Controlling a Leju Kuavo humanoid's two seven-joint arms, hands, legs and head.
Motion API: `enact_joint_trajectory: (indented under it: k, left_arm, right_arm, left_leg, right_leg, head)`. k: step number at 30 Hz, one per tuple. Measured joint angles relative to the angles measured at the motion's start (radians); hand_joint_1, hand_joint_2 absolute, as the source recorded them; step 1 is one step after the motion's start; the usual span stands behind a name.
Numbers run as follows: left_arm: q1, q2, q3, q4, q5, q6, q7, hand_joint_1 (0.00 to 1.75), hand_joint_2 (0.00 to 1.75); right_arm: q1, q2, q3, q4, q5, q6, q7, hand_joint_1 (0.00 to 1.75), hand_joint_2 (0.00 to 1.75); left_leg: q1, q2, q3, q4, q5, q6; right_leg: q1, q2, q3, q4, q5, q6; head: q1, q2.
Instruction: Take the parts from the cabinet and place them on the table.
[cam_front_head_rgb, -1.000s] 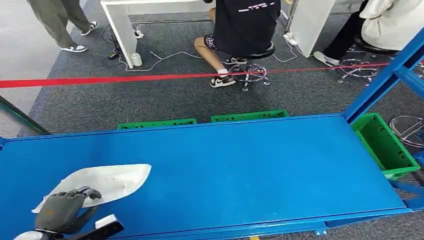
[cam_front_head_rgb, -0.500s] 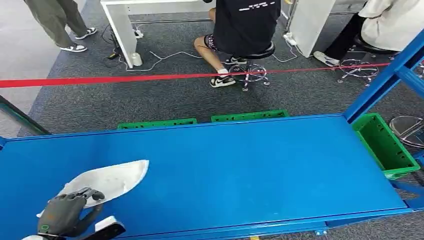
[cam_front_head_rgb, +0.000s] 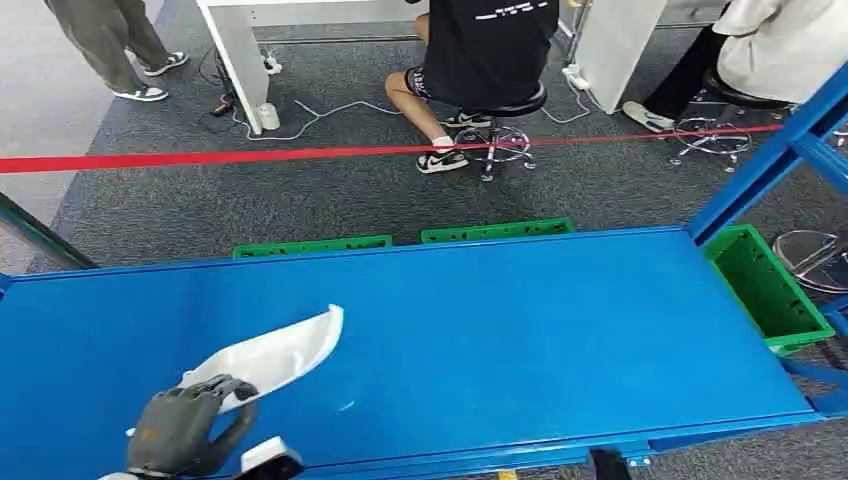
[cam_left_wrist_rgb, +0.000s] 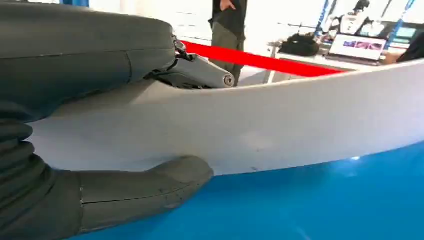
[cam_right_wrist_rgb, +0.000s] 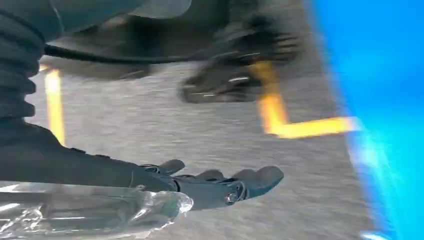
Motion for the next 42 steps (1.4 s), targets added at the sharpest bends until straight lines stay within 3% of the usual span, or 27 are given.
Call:
enact_joint_trajectory:
  k: [2,3,4,6,8,9,11,12,13,15,17,18,19,22,23,24,27,28,29,30,32,34,37,38,39,40,42]
  left_arm:
    - [-0.002,0.035,-0.089,0.004,0.013,0.019,0.063,1.75,1.75]
    - [0.000,0.053,-0.128,0.004,0.019,0.027,0.100,1.75,1.75]
    - [0.002,0.077,-0.166,0.004,0.024,0.035,0.140,1.75,1.75]
    - [0.003,0.128,-0.234,0.004,0.030,0.045,0.206,1.75,1.75]
    - [0.008,0.161,-0.280,0.004,0.034,0.051,0.227,1.75,1.75]
    - [0.009,0.173,-0.297,0.004,0.034,0.054,0.234,1.75,1.75]
    - [0.007,0.199,-0.326,0.004,0.034,0.058,0.244,1.75,1.75]
    - [0.007,0.208,-0.336,0.004,0.034,0.059,0.247,1.75,1.75]
    - [0.008,0.217,-0.344,0.004,0.034,0.059,0.247,1.75,1.75]
    - [0.007,0.230,-0.361,0.004,0.031,0.064,0.251,1.75,1.75]
    - [0.007,0.244,-0.381,0.004,0.028,0.069,0.256,1.75,1.75]
    - [0.005,0.251,-0.393,0.004,0.028,0.072,0.265,1.75,1.75]
    - [0.003,0.256,-0.402,0.004,0.028,0.075,0.272,1.75,1.75]
    - [-0.003,0.277,-0.430,0.003,0.026,0.082,0.306,1.75,1.75]
    - [-0.007,0.283,-0.437,0.002,0.025,0.084,0.311,1.75,1.75]
    - [-0.012,0.289,-0.446,0.002,0.022,0.087,0.317,1.75,1.75]
    - [-0.019,0.304,-0.463,0.000,0.015,0.100,0.329,1.75,1.75]
    - [-0.022,0.309,-0.467,0.000,0.014,0.101,0.334,1.75,1.75]
    - [-0.023,0.314,-0.470,0.000,0.013,0.104,0.340,1.75,1.75]
    - [-0.026,0.318,-0.474,0.000,0.011,0.107,0.345,1.75,1.75]
    - [-0.030,0.328,-0.485,0.000,0.009,0.111,0.358,1.75,1.75]
    - [-0.032,0.334,-0.490,-0.003,0.007,0.114,0.364,1.75,1.75]
    - [-0.036,0.342,-0.497,-0.004,0.007,0.116,0.369,1.75,1.75]
    - [-0.036,0.344,-0.496,-0.005,0.007,0.116,0.370,1.75,1.75]
    - [-0.037,0.347,-0.497,-0.006,0.007,0.115,0.370,1.75,1.75]
    - [-0.037,0.349,-0.498,-0.006,0.007,0.116,0.370,1.75,1.75]
    - [-0.039,0.352,-0.498,-0.006,0.007,0.116,0.370,1.75,1.75]
  right_arm:
    - [-0.079,0.000,0.037,0.040,0.002,0.001,0.012,0.00,1.75]
    - [-0.106,0.001,0.050,0.058,0.009,0.003,0.012,0.00,1.75]
    - [-0.122,0.002,0.056,0.072,0.016,0.006,0.011,0.00,1.75]
    - [-0.137,0.004,0.062,0.089,0.031,0.014,0.006,0.00,1.75]
    - [-0.146,0.010,0.068,0.101,0.036,0.019,0.001,0.00,1.75]
    - [-0.148,0.010,0.070,0.102,0.039,0.020,0.000,0.00,1.75]
    - [-0.149,0.010,0.074,0.103,0.043,0.021,-0.002,0.00,1.75]
    - [-0.149,0.010,0.075,0.104,0.043,0.021,-0.002,0.00,1.75]
    - [-0.149,0.010,0.075,0.106,0.043,0.021,-0.002,0.00,1.75]
    - [-0.149,0.010,0.075,0.107,0.044,0.021,-0.001,0.00,1.75]
    - [-0.150,0.010,0.076,0.107,0.045,0.021,0.003,0.00,1.75]
    - [-0.151,0.010,0.076,0.107,0.045,0.020,0.006,0.00,1.75]
    - [-0.155,0.010,0.076,0.107,0.045,0.019,0.008,0.00,1.75]
    - [-0.164,0.010,0.075,0.114,0.045,0.012,0.014,0.00,1.75]
    - [-0.165,0.010,0.075,0.117,0.045,0.011,0.014,0.00,1.75]
    - [-0.167,0.010,0.075,0.121,0.044,0.008,0.017,0.00,1.75]
    - [-0.176,0.010,0.074,0.132,0.043,0.000,0.018,0.00,1.75]
    - [-0.178,0.010,0.073,0.136,0.043,-0.003,0.018,0.00,1.75]
    - [-0.179,0.010,0.072,0.140,0.043,-0.006,0.018,0.00,1.75]
    - [-0.180,0.010,0.069,0.143,0.042,-0.011,0.018,0.00,1.75]
    - [-0.184,0.010,0.064,0.147,0.043,-0.018,0.016,0.00,1.75]
    - [-0.196,0.011,0.060,0.150,0.044,-0.021,0.014,0.00,1.75]
    - [-0.203,0.013,0.056,0.154,0.046,-0.022,0.013,0.00,1.75]
    - [-0.202,0.013,0.055,0.156,0.046,-0.022,0.013,0.00,1.75]
    - [-0.204,0.014,0.052,0.160,0.046,-0.022,0.013,0.00,1.75]
    - [-0.204,0.015,0.050,0.161,0.046,-0.022,0.013,0.00,1.75]
    - [-0.205,0.016,0.049,0.162,0.046,-0.022,0.013,0.00,1.75]
  left_leg:
    - [0.000,0.001,-0.001,0.000,0.006,-0.007]
    - [-0.005,-0.001,-0.003,0.001,0.011,-0.012]
    - [-0.004,-0.004,-0.004,0.001,0.018,-0.016]
    - [0.000,-0.009,-0.009,-0.002,0.031,-0.026]
    - [-0.001,-0.011,-0.020,0.002,0.024,-0.040]
    - [0.001,-0.009,-0.034,0.031,-0.019,-0.053]
    - [0.016,-0.007,-0.089,0.177,-0.123,-0.071]
    - [0.023,-0.007,-0.116,0.259,-0.160,-0.078]
    - [0.028,-0.007,-0.124,0.299,-0.170,-0.082]
    - [0.036,-0.006,-0.073,0.243,-0.127,-0.090]
    - [0.043,-0.006,0.048,0.062,-0.059,-0.098]
    - [0.046,-0.007,0.095,-0.014,-0.068,-0.102]
    - [0.039,-0.015,0.099,-0.023,-0.061,-0.085]
    - [0.035,-0.010,0.084,-0.017,-0.054,-0.061]
    - [0.041,0.000,0.074,-0.023,-0.044,-0.045]
    - [0.040,0.004,0.066,-0.023,-0.037,-0.035]
    - [0.035,0.017,0.033,-0.021,-0.013,-0.022]
    - [0.031,0.024,0.022,-0.021,-0.004,-0.020]
    - [0.027,0.029,0.012,-0.021,0.004,-0.019]
    - [0.023,0.036,0.001,-0.021,0.013,-0.017]
    - [0.016,0.046,-0.017,-0.020,0.029,-0.018]
    - [0.011,0.059,-0.024,-0.017,0.042,-0.026]
    - [0.019,0.088,-0.020,-0.023,0.064,-0.039]
    - [0.016,0.095,-0.023,-0.023,0.071,-0.044]
    - [0.020,0.070,-0.033,-0.012,0.042,-0.056]
    - [0.022,0.037,-0.050,0.032,-0.023,-0.065]
    - [0.028,0.018,-0.096,0.188,-0.147,-0.075]
  right_leg:
    - [-0.001,0.000,0.096,-0.184,0.083,-0.001]
    - [0.002,0.001,0.113,-0.218,0.072,-0.006]
    - [0.002,0.002,0.111,-0.215,0.090,-0.016]
    - [0.006,0.001,0.095,-0.218,0.094,-0.025]
    - [-0.005,-0.001,0.085,-0.226,0.113,-0.041]
    - [-0.006,0.001,0.077,-0.226,0.121,-0.048]
    - [-0.008,-0.001,0.052,-0.225,0.139,-0.050]
    - [-0.008,-0.003,0.039,-0.224,0.147,-0.048]
    - [-0.009,-0.005,0.029,-0.224,0.154,-0.046]
    - [-0.013,-0.008,0.013,-0.223,0.165,-0.040]
    - [-0.021,-0.007,0.006,-0.223,0.175,-0.029]
    - [-0.019,-0.006,0.002,-0.222,0.179,-0.022]
    - [-0.017,-0.005,-0.003,-0.222,0.184,-0.016]
    - [-0.019,0.004,-0.008,-0.226,0.205,0.006]
    - [-0.021,0.006,-0.017,-0.222,0.201,0.011]
    - [-0.021,0.002,-0.031,-0.197,0.164,0.014]
    - [-0.019,0.001,-0.099,0.015,0.016,0.021]
    - [-0.019,0.001,-0.110,0.072,-0.001,0.021]
    - [-0.018,0.001,-0.101,0.084,0.012,0.018]
    - [-0.016,0.000,-0.068,0.052,0.050,0.014]
    - [-0.009,-0.019,0.043,-0.104,0.116,-0.002]
    - [0.005,-0.078,0.140,-0.261,0.076,-0.012]
    - [0.013,-0.048,0.111,-0.252,0.101,-0.028]
    - [0.009,-0.040,0.102,-0.259,0.116,-0.034]
    - [0.003,-0.035,0.091,-0.261,0.130,-0.039]
    - [0.000,-0.025,0.075,-0.261,0.144,-0.044]
    - [-0.003,-0.005,0.041,-0.261,0.174,-0.046]
  head:
    - [0.001,0.000]
    - [0.000,0.000]
    - [-0.001,0.000]
    - [-0.002,0.000]
    - [0.002,0.000]
    - [-0.008,0.000]
    - [-0.012,0.000]
    - [-0.012,0.000]
    - [-0.012,0.000]
    - [-0.012,0.000]
    - [-0.012,0.000]
    - [-0.016,0.000]
    - [-0.015,0.000]
    - [-0.014,0.000]
    - [-0.016,0.000]
    - [-0.011,0.000]
    - [-0.008,0.000]
    - [-0.008,0.000]
    - [-0.009,0.000]
    - [-0.008,0.000]
    - [-0.009,0.000]
    - [-0.009,0.000]
    - [-0.004,0.000]
    - [-0.005,0.000]
    - [-0.005,0.000]
    - [-0.009,0.000]
    - [-0.010,0.000]
